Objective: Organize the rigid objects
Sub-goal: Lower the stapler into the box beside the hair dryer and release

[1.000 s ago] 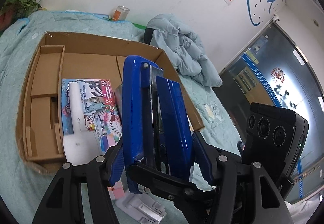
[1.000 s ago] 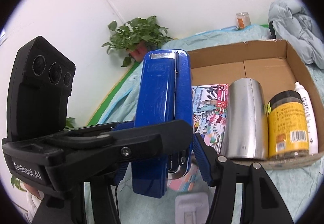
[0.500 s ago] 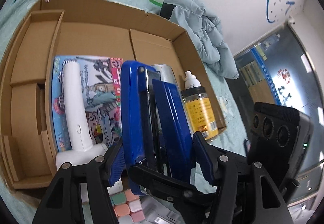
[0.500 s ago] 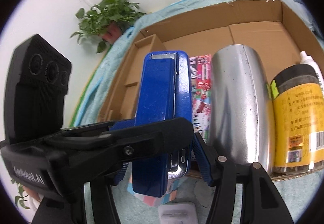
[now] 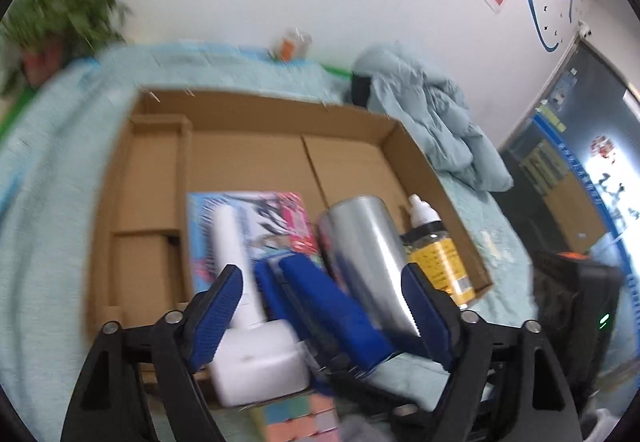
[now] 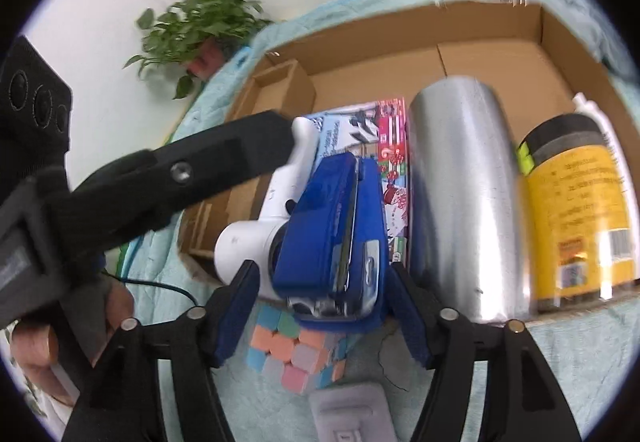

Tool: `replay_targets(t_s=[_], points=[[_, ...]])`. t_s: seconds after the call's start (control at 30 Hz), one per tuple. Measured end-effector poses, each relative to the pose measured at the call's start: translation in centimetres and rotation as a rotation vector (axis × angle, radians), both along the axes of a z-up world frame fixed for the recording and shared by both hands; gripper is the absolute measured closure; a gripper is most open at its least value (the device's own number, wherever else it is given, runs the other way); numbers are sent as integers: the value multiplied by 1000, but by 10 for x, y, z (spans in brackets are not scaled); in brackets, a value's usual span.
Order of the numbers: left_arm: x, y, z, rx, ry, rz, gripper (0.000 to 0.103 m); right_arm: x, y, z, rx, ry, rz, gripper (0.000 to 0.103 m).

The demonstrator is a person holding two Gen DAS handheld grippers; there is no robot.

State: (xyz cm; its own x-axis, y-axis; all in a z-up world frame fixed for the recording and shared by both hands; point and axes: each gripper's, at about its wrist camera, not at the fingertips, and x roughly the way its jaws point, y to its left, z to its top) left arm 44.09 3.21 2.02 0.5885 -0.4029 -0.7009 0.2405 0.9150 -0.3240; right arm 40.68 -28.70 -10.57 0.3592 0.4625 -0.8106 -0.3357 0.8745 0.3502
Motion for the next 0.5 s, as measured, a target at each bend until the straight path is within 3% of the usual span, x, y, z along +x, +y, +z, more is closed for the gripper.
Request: replay_targets(t_s=[0.1, 0.27, 0.33, 0.4, 0.5], points=[[-34, 11, 12, 68, -111, 71, 2, -18, -2, 9, -4, -62, 23, 34], [-84, 36, 21, 79, -195, 167, 1, -49, -3, 14, -15, -155, 83, 39], [-97, 48, 19, 60, -181, 195, 1, -48, 2, 2, -46, -133, 97, 70], [-109, 56, 14, 38, -163, 219, 1, -43, 1, -9, -78, -109, 90, 88], [-124, 63, 9, 32, -154, 226, 1, -34, 6, -18, -96, -111, 71, 92]])
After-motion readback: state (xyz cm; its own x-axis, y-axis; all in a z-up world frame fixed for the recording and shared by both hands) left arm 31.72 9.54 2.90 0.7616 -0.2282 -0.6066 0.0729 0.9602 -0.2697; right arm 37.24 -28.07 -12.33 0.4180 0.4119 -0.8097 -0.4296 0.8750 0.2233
